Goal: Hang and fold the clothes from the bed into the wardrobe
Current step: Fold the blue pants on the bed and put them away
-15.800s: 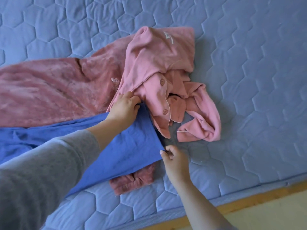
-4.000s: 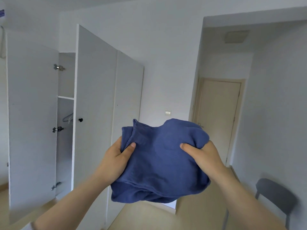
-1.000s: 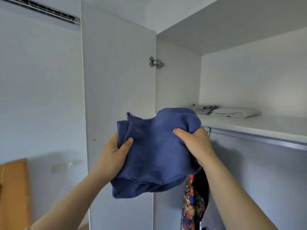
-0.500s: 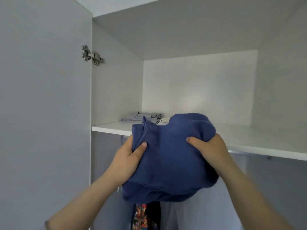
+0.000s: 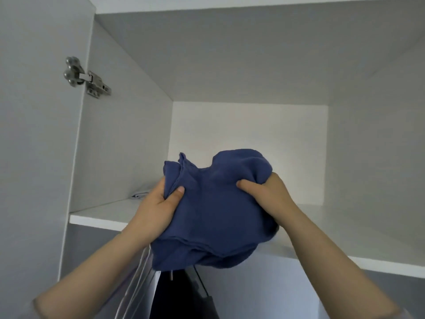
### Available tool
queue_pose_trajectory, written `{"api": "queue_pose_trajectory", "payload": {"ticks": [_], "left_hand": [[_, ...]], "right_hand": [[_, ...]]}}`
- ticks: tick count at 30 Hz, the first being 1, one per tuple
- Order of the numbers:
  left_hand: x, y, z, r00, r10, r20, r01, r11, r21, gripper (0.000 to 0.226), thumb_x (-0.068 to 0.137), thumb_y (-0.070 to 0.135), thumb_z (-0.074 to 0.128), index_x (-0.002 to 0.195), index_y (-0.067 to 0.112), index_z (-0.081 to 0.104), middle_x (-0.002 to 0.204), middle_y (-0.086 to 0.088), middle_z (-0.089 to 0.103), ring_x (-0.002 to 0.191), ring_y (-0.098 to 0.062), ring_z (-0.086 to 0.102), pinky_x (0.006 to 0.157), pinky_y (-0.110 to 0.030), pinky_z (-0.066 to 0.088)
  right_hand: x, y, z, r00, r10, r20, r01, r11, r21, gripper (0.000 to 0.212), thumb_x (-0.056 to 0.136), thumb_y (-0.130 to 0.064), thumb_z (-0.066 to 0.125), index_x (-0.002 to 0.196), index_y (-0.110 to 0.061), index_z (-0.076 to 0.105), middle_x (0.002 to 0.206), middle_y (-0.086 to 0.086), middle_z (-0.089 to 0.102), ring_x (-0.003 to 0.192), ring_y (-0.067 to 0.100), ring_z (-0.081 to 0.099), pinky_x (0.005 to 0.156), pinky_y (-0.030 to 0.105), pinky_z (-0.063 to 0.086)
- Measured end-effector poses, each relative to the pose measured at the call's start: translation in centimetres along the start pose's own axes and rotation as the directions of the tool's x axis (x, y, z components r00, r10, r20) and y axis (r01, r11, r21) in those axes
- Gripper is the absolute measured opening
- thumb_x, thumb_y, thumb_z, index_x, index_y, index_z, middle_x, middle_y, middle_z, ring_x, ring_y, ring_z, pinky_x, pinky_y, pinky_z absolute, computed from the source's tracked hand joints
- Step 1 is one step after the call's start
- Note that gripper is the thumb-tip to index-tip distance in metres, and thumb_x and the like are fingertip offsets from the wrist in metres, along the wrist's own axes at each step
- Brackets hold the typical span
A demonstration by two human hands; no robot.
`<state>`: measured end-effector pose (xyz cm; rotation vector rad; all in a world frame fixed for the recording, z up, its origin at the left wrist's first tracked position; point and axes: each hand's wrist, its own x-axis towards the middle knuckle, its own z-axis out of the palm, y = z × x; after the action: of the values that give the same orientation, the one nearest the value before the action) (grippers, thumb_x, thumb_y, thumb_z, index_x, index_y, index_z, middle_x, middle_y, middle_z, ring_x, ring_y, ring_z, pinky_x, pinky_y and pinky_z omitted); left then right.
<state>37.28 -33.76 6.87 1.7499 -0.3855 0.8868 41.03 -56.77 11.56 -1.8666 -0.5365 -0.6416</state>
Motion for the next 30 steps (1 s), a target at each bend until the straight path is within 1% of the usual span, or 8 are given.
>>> {"api": "queue_pose_trajectory", "payload": {"ticks": [4, 8, 12, 14, 20, 26, 28, 30], "left_hand": [[5.1, -1.6, -0.9, 0.999, 0.042, -0.035, -0.039, 0.996, 0.079, 0.03, 0.1, 0.017, 0.048, 0.127, 0.028, 0.055, 0.107, 0.021, 0.064, 0.089, 0.013, 0.06, 0.07, -0.002, 0.045], [10.3, -3.0, -1.6, 0.992, 0.06, -0.115, -0.039, 0.983, 0.179, 0.036, 0.1, 0.016, 0.047, 0.133, 0.029, 0.051, 0.109, 0.017, 0.062, 0.094, 0.004, 0.057, 0.071, -0.003, 0.043], [15.2, -5.0, -2.3, 0.984, 0.05, -0.172, 0.002, 0.956, 0.294, 0.044, 0.1, 0.013, 0.043, 0.143, 0.026, 0.043, 0.128, 0.002, 0.059, 0.114, -0.018, 0.055, 0.088, -0.023, 0.04], [17.0, -6.7, -2.5, 0.982, 0.073, -0.176, -0.007, 0.936, 0.351, 0.048, 0.1, 0.01, 0.042, 0.145, 0.024, 0.04, 0.135, -0.001, 0.054, 0.122, -0.023, 0.051, 0.092, -0.025, 0.037], [21.5, -10.4, -2.8, 0.991, 0.09, -0.095, -0.041, 0.901, 0.433, 0.045, 0.1, 0.005, 0.04, 0.143, 0.016, 0.045, 0.144, -0.001, 0.049, 0.133, -0.02, 0.045, 0.11, -0.03, 0.035], [26.0, -10.5, -3.2, 0.971, 0.169, -0.171, -0.056, 0.849, 0.525, 0.045, 0.103, 0.013, 0.038, 0.148, 0.016, 0.037, 0.151, 0.005, 0.038, 0.14, -0.011, 0.035, 0.11, -0.016, 0.023], [25.6, -11.8, -3.1, 0.978, 0.103, -0.182, -0.011, 0.895, 0.446, 0.043, 0.102, 0.016, 0.044, 0.144, 0.02, 0.043, 0.143, 0.009, 0.048, 0.131, -0.009, 0.046, 0.109, -0.023, 0.034], [23.9, -14.3, -2.9, 0.969, -0.234, -0.08, 0.246, 0.944, 0.219, 0.033, 0.096, 0.018, 0.057, 0.13, 0.021, 0.056, 0.122, 0.0, 0.066, 0.102, -0.018, 0.067, 0.086, -0.037, 0.056]], "right_hand": [[7.3, 0.0, 2.7, 0.993, -0.063, 0.099, 0.064, 0.998, -0.003, 0.016, 0.08, -0.028, 0.067, 0.093, -0.02, 0.065, 0.091, 0.002, 0.07, 0.083, 0.011, 0.066, 0.069, 0.029, 0.054], [14.9, 0.0, 4.9, 0.973, -0.113, 0.203, 0.099, 0.992, 0.08, 0.036, 0.079, -0.028, 0.07, 0.114, -0.023, 0.062, 0.109, -0.004, 0.066, 0.098, 0.012, 0.063, 0.081, 0.031, 0.054], [21.2, 1.6, 7.7, 0.951, -0.149, 0.269, 0.125, 0.987, 0.105, 0.039, 0.082, -0.023, 0.069, 0.12, -0.02, 0.061, 0.115, -0.001, 0.065, 0.103, 0.015, 0.062, 0.083, 0.029, 0.052], [23.6, 2.9, 9.4, 0.938, -0.151, 0.311, 0.124, 0.987, 0.106, 0.039, 0.082, -0.022, 0.069, 0.12, -0.018, 0.061, 0.115, 0.0, 0.065, 0.103, 0.016, 0.062, 0.085, 0.03, 0.052], [30.2, 6.0, 13.1, 0.887, -0.126, 0.443, 0.083, 0.99, 0.115, 0.033, 0.083, -0.02, 0.064, 0.115, -0.013, 0.063, 0.112, 0.006, 0.069, 0.105, 0.02, 0.065, 0.097, 0.041, 0.051], [37.4, 6.3, 15.4, 0.871, -0.158, 0.464, 0.049, 0.97, 0.238, 0.033, 0.087, -0.019, 0.063, 0.119, -0.015, 0.063, 0.113, 0.006, 0.069, 0.105, 0.019, 0.065, 0.087, 0.033, 0.054], [39.2, 7.6, 16.8, 0.85, -0.186, 0.493, 0.058, 0.963, 0.262, 0.032, 0.087, -0.019, 0.065, 0.119, -0.018, 0.063, 0.113, 0.004, 0.07, 0.102, 0.018, 0.066, 0.083, 0.03, 0.054], [40.3, 11.0, 19.2, 0.803, -0.114, 0.585, 0.062, 0.992, 0.11, 0.033, 0.086, -0.015, 0.069, 0.119, -0.013, 0.064, 0.116, 0.006, 0.069, 0.102, 0.018, 0.065, 0.084, 0.029, 0.054]]}}
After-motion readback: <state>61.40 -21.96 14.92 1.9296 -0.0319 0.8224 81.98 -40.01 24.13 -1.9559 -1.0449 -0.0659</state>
